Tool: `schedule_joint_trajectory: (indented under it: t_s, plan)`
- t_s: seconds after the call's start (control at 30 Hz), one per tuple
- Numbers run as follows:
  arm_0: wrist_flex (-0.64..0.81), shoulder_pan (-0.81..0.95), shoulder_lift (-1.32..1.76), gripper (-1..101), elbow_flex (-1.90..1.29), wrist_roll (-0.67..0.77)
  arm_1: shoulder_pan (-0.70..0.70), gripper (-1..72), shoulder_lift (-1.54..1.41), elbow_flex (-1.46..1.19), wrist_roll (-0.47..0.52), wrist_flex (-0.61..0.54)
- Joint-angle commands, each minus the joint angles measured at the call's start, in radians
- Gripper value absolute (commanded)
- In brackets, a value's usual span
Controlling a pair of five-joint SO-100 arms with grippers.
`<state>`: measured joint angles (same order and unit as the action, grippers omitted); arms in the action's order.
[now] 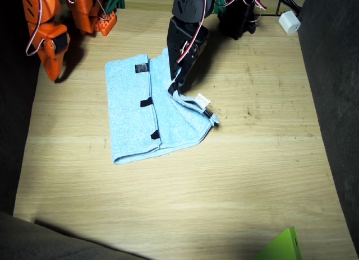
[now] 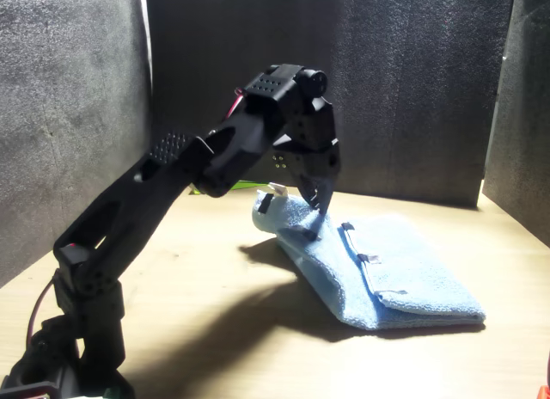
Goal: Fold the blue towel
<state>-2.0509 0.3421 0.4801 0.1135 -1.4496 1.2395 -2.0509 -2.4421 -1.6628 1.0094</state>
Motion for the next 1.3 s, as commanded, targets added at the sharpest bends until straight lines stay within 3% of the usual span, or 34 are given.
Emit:
schedule_joint_trajectory:
  t_s: [0.0,0.6,1.27]
  plan:
    - [-0.011,-0.035,-0.002,-1,0.083,-0.031,0.012,-0.1,-0.018,0.025,-0.011,0.006]
    - [0.009,-0.190,0.000,-1,0.256,-0.057,0.009,-0.1,-0.018,0.025,-0.017,0.008]
    - [0.222,-0.219,0.026,-1,0.135,-0.101,0.009,-0.1,-0.029,0.015,-0.025,0.015]
